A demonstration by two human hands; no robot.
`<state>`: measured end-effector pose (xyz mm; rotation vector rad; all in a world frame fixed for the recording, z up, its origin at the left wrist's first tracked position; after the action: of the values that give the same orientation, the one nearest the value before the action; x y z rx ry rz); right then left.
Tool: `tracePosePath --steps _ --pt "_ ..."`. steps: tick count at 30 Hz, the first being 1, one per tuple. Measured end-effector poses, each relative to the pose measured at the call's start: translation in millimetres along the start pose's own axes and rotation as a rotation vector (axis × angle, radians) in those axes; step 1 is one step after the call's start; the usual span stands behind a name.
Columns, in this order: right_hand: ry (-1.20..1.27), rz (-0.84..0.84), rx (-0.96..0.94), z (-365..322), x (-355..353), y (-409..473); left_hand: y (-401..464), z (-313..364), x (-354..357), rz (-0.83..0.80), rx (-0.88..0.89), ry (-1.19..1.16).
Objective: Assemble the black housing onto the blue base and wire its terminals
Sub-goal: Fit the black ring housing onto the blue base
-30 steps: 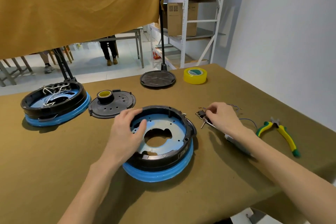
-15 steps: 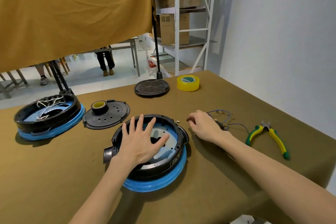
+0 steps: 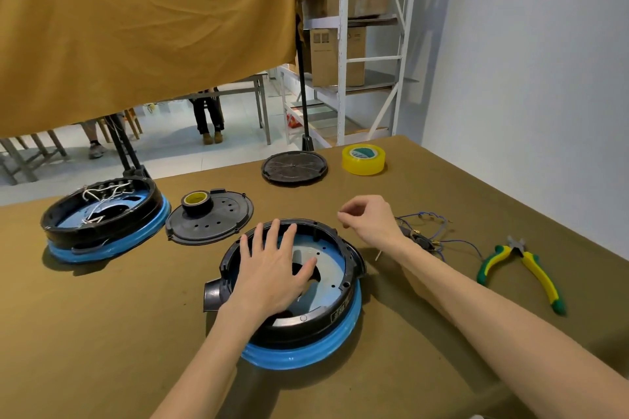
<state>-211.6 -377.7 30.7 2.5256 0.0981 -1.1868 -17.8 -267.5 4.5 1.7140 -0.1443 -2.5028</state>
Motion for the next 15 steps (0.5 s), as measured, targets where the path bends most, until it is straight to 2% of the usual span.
tracePosePath --steps 2,4,8,9,11,13,15 --pt "0.131 -0.016 -0.048 -15.2 -6.7 -2.9 -0.5 0.9 -2.3 0.005 -0.005 -0.032" --pt "0.128 -0.071 -0.102 -30.8 -9.9 -7.0 -1.8 4.5 -9.0 0.021 0.002 -0.081" --pt "0.056 -0.160 -0.131 -41.0 -12.0 -26.1 -14.7 22.9 -44.3 0.302 0.212 -0.355" --pt "0.037 -0.163 -0.138 -41.1 -12.8 -33.7 -19.2 26.1 -48.5 0.290 0.248 -0.462" --pt "-0.013 -0.161 -0.159 -39.8 -14.6 -51.3 -27.9 32.7 -42.7 0.085 0.258 -0.631" --pt "-0.025 -0.131 -0.180 -37.8 -19.9 -69.2 -39.1 38.8 -27.9 -0.129 0.257 -0.670" --pt "0.000 -0.092 -0.184 -35.3 -29.2 -84.9 -48.7 41.6 -17.6 -0.181 0.275 -0.637"
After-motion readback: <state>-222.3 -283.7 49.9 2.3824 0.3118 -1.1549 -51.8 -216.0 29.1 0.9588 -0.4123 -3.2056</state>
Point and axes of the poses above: each hand's wrist, its own y-axis towards the middle knuckle, its own x-axis out of the palm, z = x × y, the point moved 6 cm from there along y, towards the middle knuckle, and after that the axes turned 14 degrees about -y, right-handed, at the moved point
